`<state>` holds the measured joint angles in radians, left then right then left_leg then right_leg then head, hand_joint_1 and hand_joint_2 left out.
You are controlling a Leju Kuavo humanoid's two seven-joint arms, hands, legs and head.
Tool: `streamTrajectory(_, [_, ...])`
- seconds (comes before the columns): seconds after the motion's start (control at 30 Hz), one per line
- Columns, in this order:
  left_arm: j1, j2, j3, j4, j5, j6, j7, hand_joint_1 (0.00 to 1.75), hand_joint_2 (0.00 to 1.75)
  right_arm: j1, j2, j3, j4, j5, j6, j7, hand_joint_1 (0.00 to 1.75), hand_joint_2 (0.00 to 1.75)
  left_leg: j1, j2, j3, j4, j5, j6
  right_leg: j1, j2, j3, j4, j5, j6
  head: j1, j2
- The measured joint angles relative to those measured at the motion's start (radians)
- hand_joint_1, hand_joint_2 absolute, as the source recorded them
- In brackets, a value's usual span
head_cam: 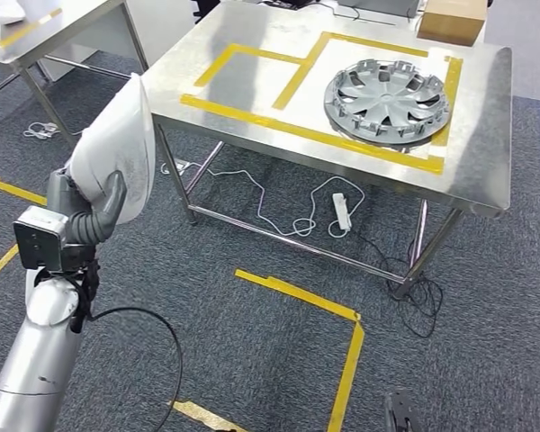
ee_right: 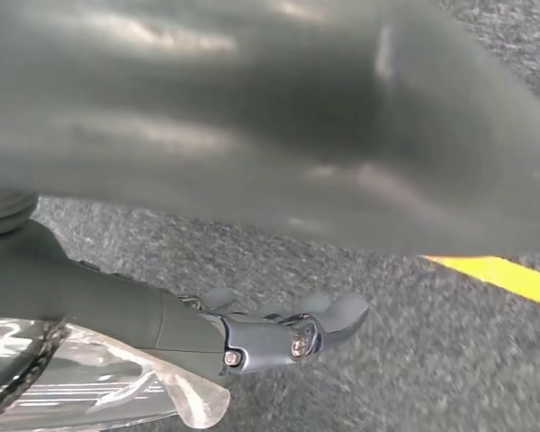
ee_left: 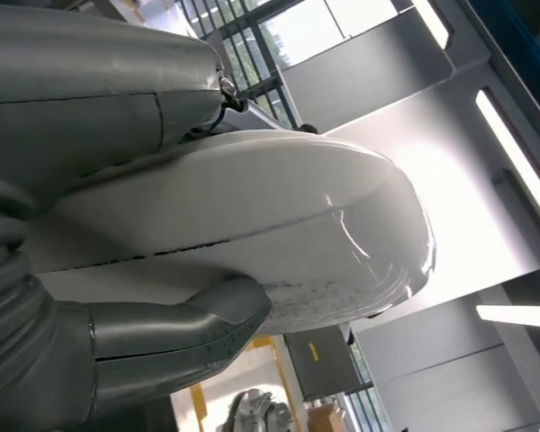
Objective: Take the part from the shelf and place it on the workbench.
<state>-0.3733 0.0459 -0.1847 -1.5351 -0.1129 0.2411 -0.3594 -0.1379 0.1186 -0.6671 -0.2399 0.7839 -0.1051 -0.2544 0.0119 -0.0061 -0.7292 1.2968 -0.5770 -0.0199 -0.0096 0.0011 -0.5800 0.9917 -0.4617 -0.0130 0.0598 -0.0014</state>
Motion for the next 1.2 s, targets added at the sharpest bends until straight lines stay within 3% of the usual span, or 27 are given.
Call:
streamTrajectory(0.03, [0.001, 0.0, 0.0, 0.0, 0.001, -0.001, 0.0, 1.75, 1.75, 0.001, 0.0, 0.0, 0.0, 0.0, 0.0, 0.0, 0.0, 0.0, 0.001, 0.0, 0.001, -0.004, 0.015, -0.001, 0.0, 0.0, 0.001, 0.001, -0.001, 0.001, 0.0, 0.0])
streamTrajectory(0.07, [0.001, 0.0, 0.0, 0.0, 0.001, -0.002, 0.0, 1.75, 1.75, 0.001, 0.0, 0.001, 0.0, 0.0, 0.001, 0.0, 0.0, 0.0, 0.002, 0.001, 0.021, -0.048, 0.047, -0.001, 0.0, 0.001, 0.003, 0.002, -0.002, 0.003, 0.0, 0.0])
streamTrajectory(0.13, [-0.001, 0.0, 0.0, 0.0, 0.004, -0.004, 0.0, 1.75, 1.75, 0.001, 0.0, 0.001, 0.0, 0.0, 0.001, 0.0, 0.0, 0.0, 0.002, 0.003, 0.088, -0.188, 0.113, 0.002, 0.001, 0.002, 0.005, 0.006, -0.008, 0.01, 0.0, 0.0])
streamTrajectory(0.17, [-0.002, 0.0, 0.0, 0.0, 0.005, -0.005, 0.0, 1.75, 1.75, 0.0, 0.0, 0.002, 0.0, 0.0, 0.001, 0.0, 0.0, 0.0, 0.0, 0.003, 0.113, -0.24, 0.129, 0.006, 0.003, 0.002, 0.005, 0.008, -0.01, 0.015, 0.0, 0.0])
streamTrajectory(0.2, [-0.002, 0.0, 0.0, 0.0, 0.006, -0.006, 0.0, 1.75, 1.75, 0.0, 0.0, 0.002, 0.0, 0.0, 0.001, 0.001, 0.0, 0.0, -0.001, 0.003, 0.125, -0.268, 0.132, 0.01, 0.005, 0.002, 0.003, 0.01, -0.012, 0.019, 0.001, 0.0])
streamTrajectory(0.33, [-0.002, 0.001, 0.0, -0.001, 0.008, -0.009, 0.0, 1.75, 1.75, 0.0, 0.0, 0.002, 0.0, 0.0, 0.001, 0.001, 0.0, 0.0, -0.001, 0.002, 0.13, -0.284, 0.13, 0.036, 0.003, 0.001, -0.006, 0.023, -0.027, 0.039, 0.002, 0.0])
streamTrajectory(0.4, [-0.004, 0.0, -0.001, -0.002, 0.008, -0.01, 0.0, 1.75, 1.75, -0.001, 0.0, 0.002, 0.0, 0.0, 0.001, 0.001, 0.0, 0.0, 0.002, 0.003, 0.134, -0.289, 0.132, 0.047, 0.001, 0.001, -0.049, 0.109, -0.076, 0.046, 0.006, 0.0])
streamTrajectory(0.47, [-0.004, 0.0, -0.001, -0.002, 0.008, -0.011, 0.0, 1.75, 1.75, 0.0, 0.0, 0.002, 0.0, 0.0, 0.001, 0.002, 0.0, 0.0, 0.001, 0.004, 0.134, -0.288, 0.13, 0.052, -0.001, 0.0, -0.119, 0.25, -0.132, 0.05, 0.009, 0.0])
streamTrajectory(0.5, [-0.003, 0.0, -0.001, -0.002, 0.008, -0.011, 0.0, 1.75, 1.75, 0.002, 0.0, 0.002, 0.0, 0.0, 0.001, 0.002, 0.0, 0.0, 0.0, 0.003, 0.134, -0.288, 0.129, 0.052, -0.001, 0.0, -0.145, 0.297, -0.141, 0.052, 0.009, 0.0])
streamTrajectory(0.53, [-0.002, 0.0, -0.001, -0.002, 0.008, -0.011, 0.0, 1.75, 1.75, 0.003, 0.0, 0.002, 0.0, 0.0, 0.001, 0.002, 0.0, 0.0, 0.0, 0.003, 0.136, -0.287, 0.128, 0.053, -0.001, 0.0, -0.154, 0.306, -0.13, 0.052, 0.009, 0.0])
streamTrajectory(0.57, [-0.002, 0.0, -0.001, -0.002, 0.008, -0.011, 0.0, 1.75, 1.75, 0.003, 0.0, 0.002, 0.0, 0.0, 0.001, 0.002, 0.0, 0.0, 0.0, 0.002, 0.138, -0.287, 0.126, 0.052, -0.001, 0.0, -0.142, 0.272, -0.101, 0.052, 0.009, 0.0])
streamTrajectory(0.63, [-0.002, 0.0, -0.001, -0.002, 0.008, -0.011, 0.0, 1.75, 1.75, 0.001, 0.0, 0.002, 0.0, 0.0, 0.001, 0.002, 0.0, 0.0, -0.001, 0.001, 0.145, -0.287, 0.12, 0.047, -0.001, 0.0, -0.077, 0.133, -0.029, 0.047, 0.009, 0.0])
streamTrajectory(0.67, [-0.003, 0.0, -0.001, -0.002, 0.008, -0.011, 0.0, 1.75, 1.75, -0.001, 0.0, 0.002, 0.0, 0.0, 0.001, 0.002, 0.0, 0.0, -0.003, 0.001, 0.146, -0.285, 0.117, 0.042, 0.0, 0.0, -0.045, 0.071, -0.009, 0.044, 0.008, 0.0])
streamTrajectory(0.73, [-0.005, 0.0, -0.001, -0.002, 0.008, -0.012, 0.0, 1.75, 1.75, -0.002, 0.0, 0.002, 0.0, 0.0, 0.001, 0.002, 0.0, 0.0, -0.006, 0.001, 0.146, -0.284, 0.115, 0.032, 0.002, 0.001, -0.015, 0.017, -0.006, 0.037, 0.007, 0.0])
streamTrajectory(0.8, [-0.005, 0.0, -0.001, -0.002, 0.008, -0.012, 0.0, 1.75, 1.75, 0.0, 0.0, 0.002, 0.0, 0.0, 0.001, 0.002, 0.0, 0.0, -0.004, 0.001, 0.146, -0.284, 0.113, 0.021, 0.002, 0.002, -0.012, 0.012, -0.006, 0.028, 0.008, 0.0])
streamTrajectory(0.87, [-0.007, 0.0, -0.002, -0.002, 0.008, -0.012, 0.0, 1.75, 1.75, -0.001, 0.0, 0.002, 0.0, 0.0, 0.002, 0.002, 0.0, 0.0, -0.002, 0.002, 0.133, -0.252, 0.091, 0.01, -0.002, 0.002, -0.006, 0.008, -0.005, 0.016, 0.005, 0.0])
streamTrajectory(0.97, [-0.007, 0.0, -0.002, -0.002, 0.008, -0.013, 0.0, 1.75, 1.75, -0.002, 0.0, 0.003, 0.0, 0.0, 0.003, 0.002, 0.0, 0.0, 0.0, 0.003, 0.043, -0.066, 0.009, -0.001, -0.002, 0.002, 0.002, 0.006, -0.011, 0.003, 0.001, 0.0])
streamTrajectory(1.0, [-0.005, 0.0, -0.002, -0.002, 0.008, -0.013, 0.0, 1.75, 1.75, -0.001, 0.0, 0.003, 0.0, 0.0, 0.003, 0.002, 0.0, 0.0, 0.0, 0.003, 0.012, -0.009, -0.006, -0.003, -0.002, 0.002, 0.005, 0.006, -0.014, 0.001, 0.001, 0.0])
streamTrajectory(1.03, [-0.004, 0.001, -0.002, -0.002, 0.008, -0.013, 0.0, 1.75, 1.75, 0.0, 0.0, 0.003, 0.0, 0.0, 0.004, 0.002, 0.0, 0.0, 0.0, 0.003, -0.005, 0.016, -0.001, -0.003, -0.001, 0.003, 0.009, 0.007, -0.017, 0.001, 0.001, 0.0])
streamTrajectory(1.07, [-0.003, 0.001, -0.002, -0.002, 0.008, -0.014, 0.0, 1.75, 1.75, 0.001, 0.0, 0.003, 0.0, 0.0, 0.004, 0.003, 0.0, 0.0, 0.0, 0.003, -0.003, -0.001, 0.025, -0.001, -0.001, 0.003, 0.014, 0.007, -0.021, 0.002, 0.001, 0.0])
streamTrajectory(1.13, [-0.005, 0.001, -0.003, -0.002, 0.008, -0.015, 0.0, 1.75, 1.75, 0.001, 0.0, 0.003, 0.0, 0.0, 0.004, 0.003, 0.0, 0.0, -0.001, 0.003, 0.049, -0.128, 0.111, 0.006, -0.001, 0.005, 0.027, 0.007, -0.03, 0.006, 0.001, 0.0])
streamTrajectory(1.2, [-0.009, 0.0, -0.003, -0.002, 0.008, -0.015, 0.0, 1.75, 1.75, -0.001, 0.0, 0.003, 0.0, 0.0, 0.004, 0.002, 0.0, 0.0, -0.005, 0.003, 0.101, -0.243, 0.15, 0.016, 0.002, 0.006, 0.032, 0.01, -0.04, 0.015, 0.001, 0.0])
